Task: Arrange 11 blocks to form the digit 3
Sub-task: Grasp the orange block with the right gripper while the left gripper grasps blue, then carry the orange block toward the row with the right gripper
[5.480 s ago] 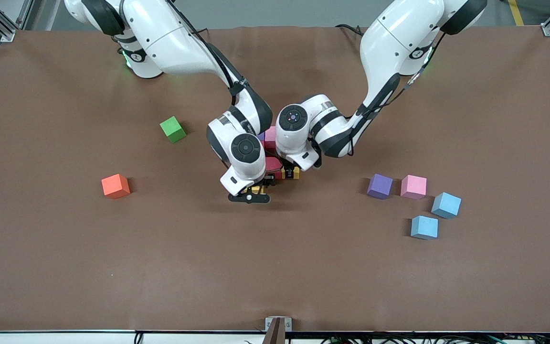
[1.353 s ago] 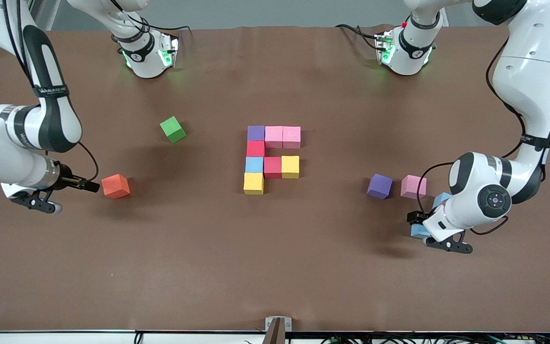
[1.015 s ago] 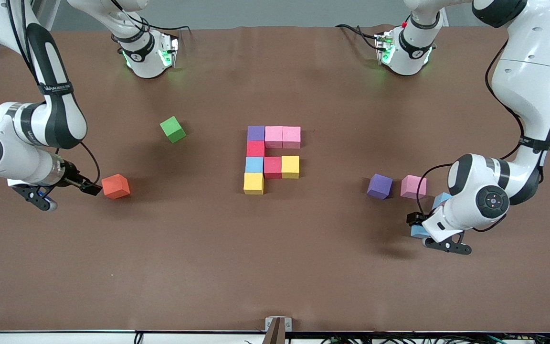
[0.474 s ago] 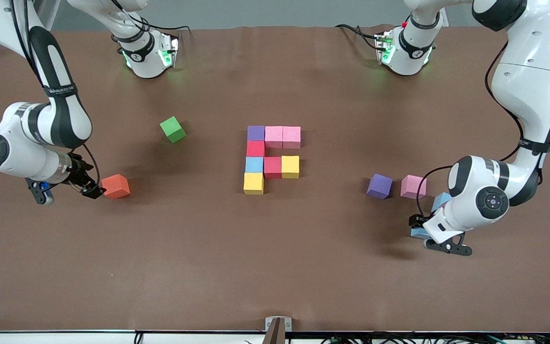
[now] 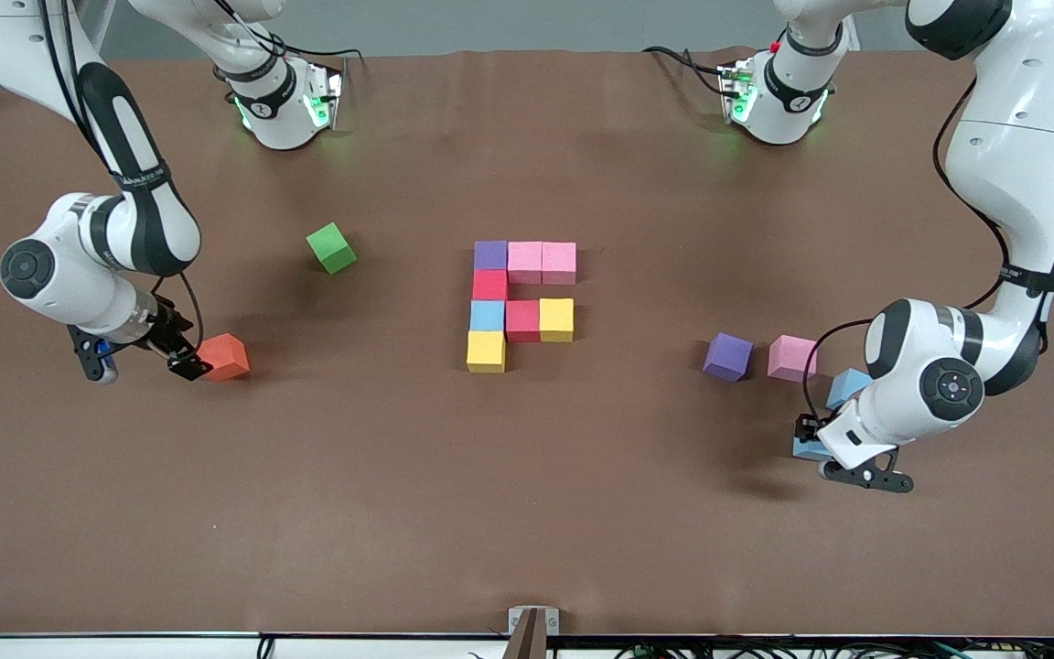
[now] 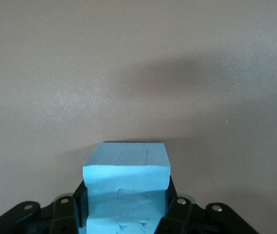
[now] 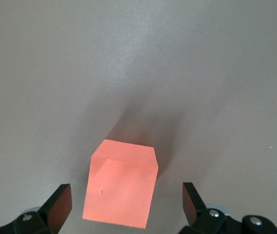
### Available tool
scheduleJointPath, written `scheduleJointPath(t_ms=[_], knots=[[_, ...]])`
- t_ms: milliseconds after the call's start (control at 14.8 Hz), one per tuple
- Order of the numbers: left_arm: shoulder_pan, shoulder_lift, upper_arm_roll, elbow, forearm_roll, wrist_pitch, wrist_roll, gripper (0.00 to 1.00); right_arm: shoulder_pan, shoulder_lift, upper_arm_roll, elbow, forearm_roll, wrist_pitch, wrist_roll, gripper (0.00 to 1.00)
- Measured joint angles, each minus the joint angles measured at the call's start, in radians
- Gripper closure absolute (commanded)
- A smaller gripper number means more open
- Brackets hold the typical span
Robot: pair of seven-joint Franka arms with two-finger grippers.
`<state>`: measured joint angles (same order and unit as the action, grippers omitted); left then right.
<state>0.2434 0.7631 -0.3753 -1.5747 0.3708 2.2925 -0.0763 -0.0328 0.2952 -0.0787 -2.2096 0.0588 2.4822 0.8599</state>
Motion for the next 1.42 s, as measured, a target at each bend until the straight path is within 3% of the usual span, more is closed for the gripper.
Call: scheduleJointPath(t_ms=[474, 1150, 1285, 1421], knots=[[-0.006, -0.019, -0.009, 0.029, 0.0, -0.003, -0.19, 0.49, 0.0, 0.065, 0.0, -0.006, 0.0, 0.114, 0.0, 0.0], [-0.067, -0.048, -0.049, 0.029, 0.0, -0.051, -0.643, 0.49, 0.001, 0.084, 0.004, -0.005, 0.0, 0.125, 0.039, 0.01], [-0.07, -0.048, -0.049, 0.032, 0.0, -0.051, -0.657, 0.49, 0.005, 0.087, 0.006, -0.006, 0.0, 0.125, 0.047, 0.04], [-0.065, -0.048, -0.049, 0.037, 0.0, -0.051, -0.658, 0.49, 0.005, 0.093, 0.007, -0.006, 0.0, 0.125, 0.052, 0.14]])
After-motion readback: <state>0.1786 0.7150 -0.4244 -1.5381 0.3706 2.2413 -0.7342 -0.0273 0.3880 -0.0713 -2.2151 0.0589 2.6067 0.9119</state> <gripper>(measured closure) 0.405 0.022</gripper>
